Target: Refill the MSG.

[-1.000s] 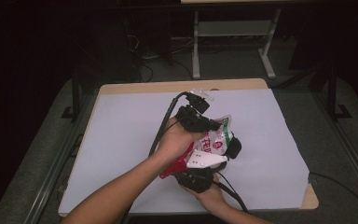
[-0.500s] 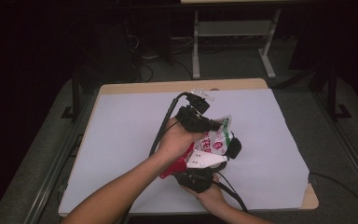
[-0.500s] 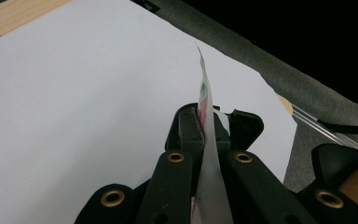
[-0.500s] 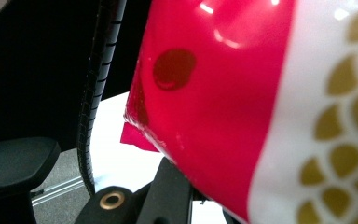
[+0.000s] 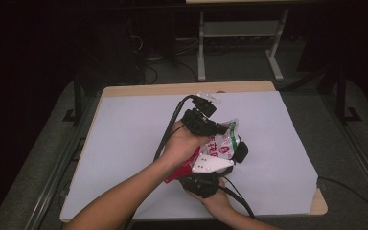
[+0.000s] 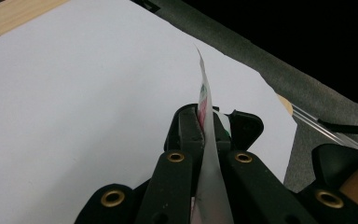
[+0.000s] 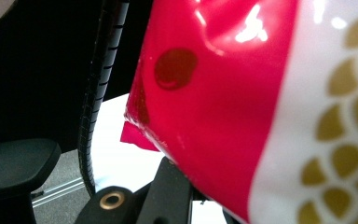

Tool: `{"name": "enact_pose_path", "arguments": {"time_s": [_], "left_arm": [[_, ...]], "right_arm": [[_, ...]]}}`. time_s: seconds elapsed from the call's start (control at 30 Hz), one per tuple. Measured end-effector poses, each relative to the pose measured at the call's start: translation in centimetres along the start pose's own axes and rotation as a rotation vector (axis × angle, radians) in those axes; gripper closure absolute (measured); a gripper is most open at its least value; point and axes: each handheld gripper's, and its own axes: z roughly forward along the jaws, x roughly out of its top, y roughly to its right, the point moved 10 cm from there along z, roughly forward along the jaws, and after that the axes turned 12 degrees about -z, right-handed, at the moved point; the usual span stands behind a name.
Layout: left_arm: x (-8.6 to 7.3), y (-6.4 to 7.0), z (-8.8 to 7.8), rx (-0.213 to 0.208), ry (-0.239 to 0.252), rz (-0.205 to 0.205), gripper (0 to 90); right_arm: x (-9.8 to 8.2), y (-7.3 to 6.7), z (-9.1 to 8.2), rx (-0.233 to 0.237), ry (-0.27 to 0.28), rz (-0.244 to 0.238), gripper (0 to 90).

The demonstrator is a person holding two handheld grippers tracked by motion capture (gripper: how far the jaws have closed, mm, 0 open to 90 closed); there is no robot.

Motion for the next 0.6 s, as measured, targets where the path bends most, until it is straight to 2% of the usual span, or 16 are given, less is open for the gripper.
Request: {"name": "enact_pose_path", "arguments": {"time_s": [0.6], "left_arm": [[-0.04,-0.07,0.09,0.001,0.004,-0.002,89.9]], "right_arm": [[0.05,-0.06,0.02,0.002,0.002,0.002,90.0]]}}
